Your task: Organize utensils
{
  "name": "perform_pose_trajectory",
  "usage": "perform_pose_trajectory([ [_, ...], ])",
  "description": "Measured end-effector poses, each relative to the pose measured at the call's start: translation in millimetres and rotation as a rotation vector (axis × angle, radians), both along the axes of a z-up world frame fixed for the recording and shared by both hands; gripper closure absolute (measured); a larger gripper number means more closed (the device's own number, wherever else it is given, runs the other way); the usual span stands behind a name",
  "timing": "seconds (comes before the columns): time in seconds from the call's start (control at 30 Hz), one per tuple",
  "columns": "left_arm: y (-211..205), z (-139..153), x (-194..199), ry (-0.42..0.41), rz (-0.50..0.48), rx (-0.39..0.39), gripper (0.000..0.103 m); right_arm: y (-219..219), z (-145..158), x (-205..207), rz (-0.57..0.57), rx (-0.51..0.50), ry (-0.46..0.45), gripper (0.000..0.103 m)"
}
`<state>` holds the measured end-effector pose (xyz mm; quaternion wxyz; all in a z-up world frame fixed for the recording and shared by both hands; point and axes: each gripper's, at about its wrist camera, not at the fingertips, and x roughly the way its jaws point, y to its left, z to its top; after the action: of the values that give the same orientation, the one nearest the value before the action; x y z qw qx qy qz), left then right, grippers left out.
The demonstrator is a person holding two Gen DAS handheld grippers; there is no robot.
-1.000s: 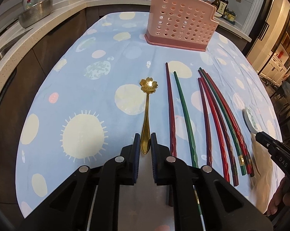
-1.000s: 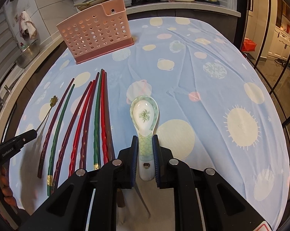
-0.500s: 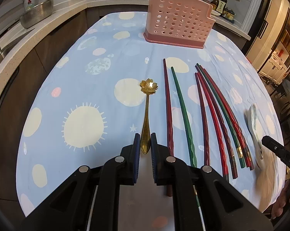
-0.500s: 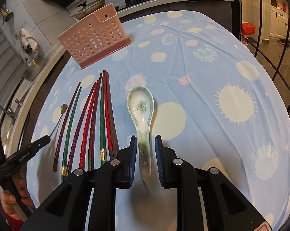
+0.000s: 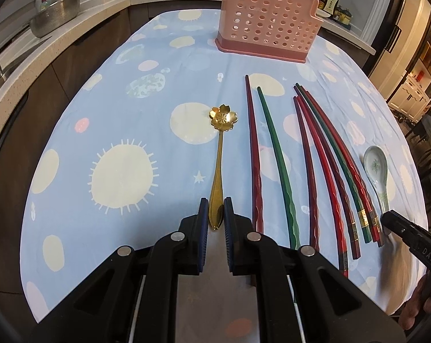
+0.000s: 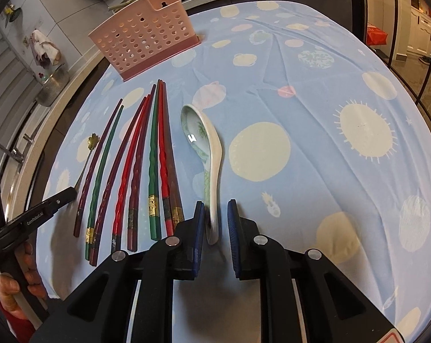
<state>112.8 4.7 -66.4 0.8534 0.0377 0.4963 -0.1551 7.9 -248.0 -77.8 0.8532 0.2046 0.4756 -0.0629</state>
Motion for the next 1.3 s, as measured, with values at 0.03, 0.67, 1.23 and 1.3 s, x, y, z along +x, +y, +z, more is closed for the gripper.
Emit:
perform_pose_trajectory([
  [0.03, -0.2, -1.1, -0.1, 0.002, 0.000, 0.002, 0.093, 3.1, 0.4, -0.2, 0.006, -0.023, -0.001, 0.087],
  [0.67, 8.8, 47.0, -2.1, -0.115, -0.004, -0.045, 0.094, -3.7, 56.6, 5.7, 0.001, -0.105, -0.123, 0.096],
  [1.23, -8.6, 97.8, 39.5, -0.242, -0.018, -0.024, 0.102, -14.1, 101.1, 51.0, 0.043, -0.132, -0.247, 0.097],
  [1.3, -11.9, 108.5, 46.1, -0.259, -0.023, -0.022, 0.102, -15.8, 110.0, 61.4, 0.051, -0.145, -0.269, 0.097],
])
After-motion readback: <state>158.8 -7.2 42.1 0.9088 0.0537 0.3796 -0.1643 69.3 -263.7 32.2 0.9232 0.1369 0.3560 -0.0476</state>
